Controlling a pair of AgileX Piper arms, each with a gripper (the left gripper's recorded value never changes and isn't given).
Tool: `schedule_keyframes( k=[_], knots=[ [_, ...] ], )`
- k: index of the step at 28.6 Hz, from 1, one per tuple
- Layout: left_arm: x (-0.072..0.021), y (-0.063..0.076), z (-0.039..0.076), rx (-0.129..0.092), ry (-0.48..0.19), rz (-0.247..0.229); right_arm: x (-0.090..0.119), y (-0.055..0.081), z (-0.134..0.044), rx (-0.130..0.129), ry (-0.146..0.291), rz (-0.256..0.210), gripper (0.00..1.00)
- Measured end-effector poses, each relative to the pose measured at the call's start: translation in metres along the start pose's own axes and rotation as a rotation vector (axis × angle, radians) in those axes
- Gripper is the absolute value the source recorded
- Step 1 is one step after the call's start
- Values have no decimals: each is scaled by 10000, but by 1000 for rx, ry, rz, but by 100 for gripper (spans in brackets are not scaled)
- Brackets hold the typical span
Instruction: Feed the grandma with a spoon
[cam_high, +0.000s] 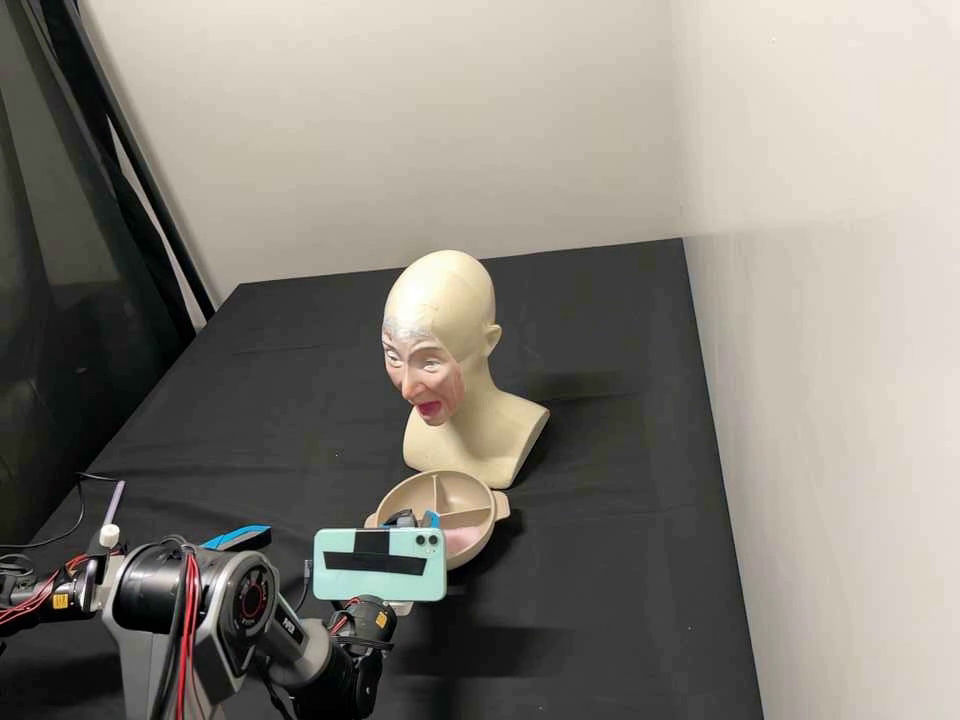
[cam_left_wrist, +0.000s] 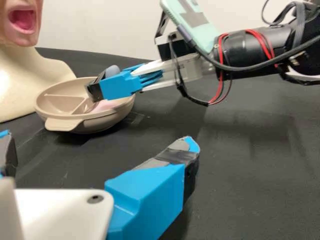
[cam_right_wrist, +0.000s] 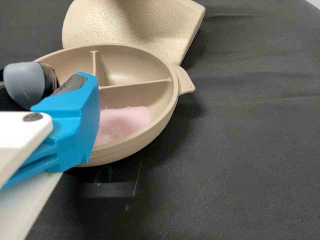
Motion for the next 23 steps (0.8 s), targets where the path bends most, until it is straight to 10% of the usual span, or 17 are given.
schedule_keyframes(
  k=[23],
  knots=[
    [5,-17,5,-1,0,-5,104,14,134,19,-59,7,0]
  ],
)
